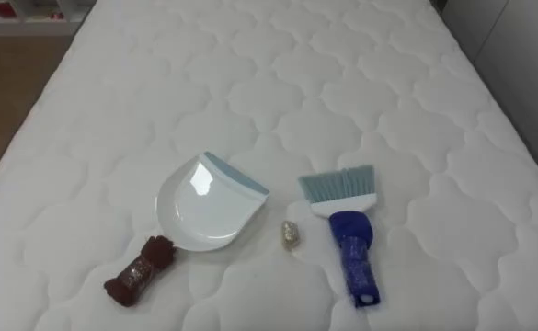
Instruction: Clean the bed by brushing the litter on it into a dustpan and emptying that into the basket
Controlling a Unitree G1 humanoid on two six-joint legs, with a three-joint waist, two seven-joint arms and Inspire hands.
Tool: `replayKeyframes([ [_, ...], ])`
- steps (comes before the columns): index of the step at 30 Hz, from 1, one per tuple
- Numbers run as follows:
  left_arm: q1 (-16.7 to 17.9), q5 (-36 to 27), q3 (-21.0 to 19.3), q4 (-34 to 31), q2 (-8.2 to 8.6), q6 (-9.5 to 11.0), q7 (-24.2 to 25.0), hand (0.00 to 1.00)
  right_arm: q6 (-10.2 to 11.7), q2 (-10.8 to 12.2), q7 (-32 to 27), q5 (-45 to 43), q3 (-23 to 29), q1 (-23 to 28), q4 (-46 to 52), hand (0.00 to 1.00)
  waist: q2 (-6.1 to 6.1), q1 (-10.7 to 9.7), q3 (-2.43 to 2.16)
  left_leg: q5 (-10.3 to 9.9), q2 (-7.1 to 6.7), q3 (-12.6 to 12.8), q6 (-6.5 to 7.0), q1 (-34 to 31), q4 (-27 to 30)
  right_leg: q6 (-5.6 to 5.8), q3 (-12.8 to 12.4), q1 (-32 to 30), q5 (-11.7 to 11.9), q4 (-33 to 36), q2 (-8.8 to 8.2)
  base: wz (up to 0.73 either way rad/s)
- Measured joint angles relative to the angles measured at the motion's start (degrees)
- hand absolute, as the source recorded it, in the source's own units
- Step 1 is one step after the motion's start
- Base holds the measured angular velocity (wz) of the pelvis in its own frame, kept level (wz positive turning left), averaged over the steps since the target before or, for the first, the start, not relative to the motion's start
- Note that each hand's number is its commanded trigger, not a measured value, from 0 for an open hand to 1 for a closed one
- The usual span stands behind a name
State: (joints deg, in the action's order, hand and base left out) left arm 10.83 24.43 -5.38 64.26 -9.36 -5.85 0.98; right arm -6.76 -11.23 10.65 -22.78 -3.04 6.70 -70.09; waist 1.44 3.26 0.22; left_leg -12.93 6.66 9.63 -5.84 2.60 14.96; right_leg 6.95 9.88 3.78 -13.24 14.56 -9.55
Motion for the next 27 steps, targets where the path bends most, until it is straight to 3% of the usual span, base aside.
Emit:
replayKeyframes([
  [9, -0.04, -0.73, 0.01, 0.18, 0.0, 0.05, 0.85, 0.0, 0.48, -0.15, 0.05, 0.78, 0.01, 0.03, -0.04, 0.0, -0.17, -0.09, -0.03, 0.0, 0.0, -0.01, 0.0, -0.01, 0.05, 0.0, 0.02, 0.0, 0.0, -0.03, -0.01, 0.0],
  [15, -0.05, -5.72, -0.19, 0.56, -0.02, 0.42, -1.31, 0.0, 0.76, -0.15, -0.07, 1.28, -0.02, 0.04, 0.0, 0.0, -0.14, -0.19, 0.01, 0.0, 0.0, -0.01, 0.01, -0.1, 0.23, 0.02, 0.11, 0.09, -0.01, -0.05, -0.02, 0.0],
  [21, -0.02, -9.99, -3.82, -0.23, -0.1, 3.59, -6.66, 0.0, 1.74, -0.29, -0.95, 2.05, 0.65, -0.01, -0.59, 0.0, -0.01, -0.18, 0.07, 0.0, -0.01, -0.19, 0.01, -0.03, 0.32, 0.04, 0.29, 0.43, -0.02, -0.25, -0.03, 0.0],
  [25, -0.1, -13.47, -6.21, -2.95, -0.1, 7.95, -12.58, 0.0, 3.86, -0.69, -2.29, 2.07, 1.47, -0.36, -1.28, 0.0, -0.18, 0.0, 0.18, 0.0, -0.01, -0.29, 0.0, -0.04, 0.35, 0.05, 0.34, 0.52, 0.02, -0.32, -0.03, 0.0],
  [27, 0.01, -13.65, -6.44, -6.83, -0.03, 8.54, -14.44, 0.0, 4.72, -0.86, -2.52, 2.04, 1.77, -0.38, -1.3, 0.0, -0.27, -0.21, 0.37, 0.01, -0.03, -0.61, 0.01, -0.21, 0.36, 0.05, 0.58, 0.56, 0.02, -0.32, -0.03, 0.1],
])
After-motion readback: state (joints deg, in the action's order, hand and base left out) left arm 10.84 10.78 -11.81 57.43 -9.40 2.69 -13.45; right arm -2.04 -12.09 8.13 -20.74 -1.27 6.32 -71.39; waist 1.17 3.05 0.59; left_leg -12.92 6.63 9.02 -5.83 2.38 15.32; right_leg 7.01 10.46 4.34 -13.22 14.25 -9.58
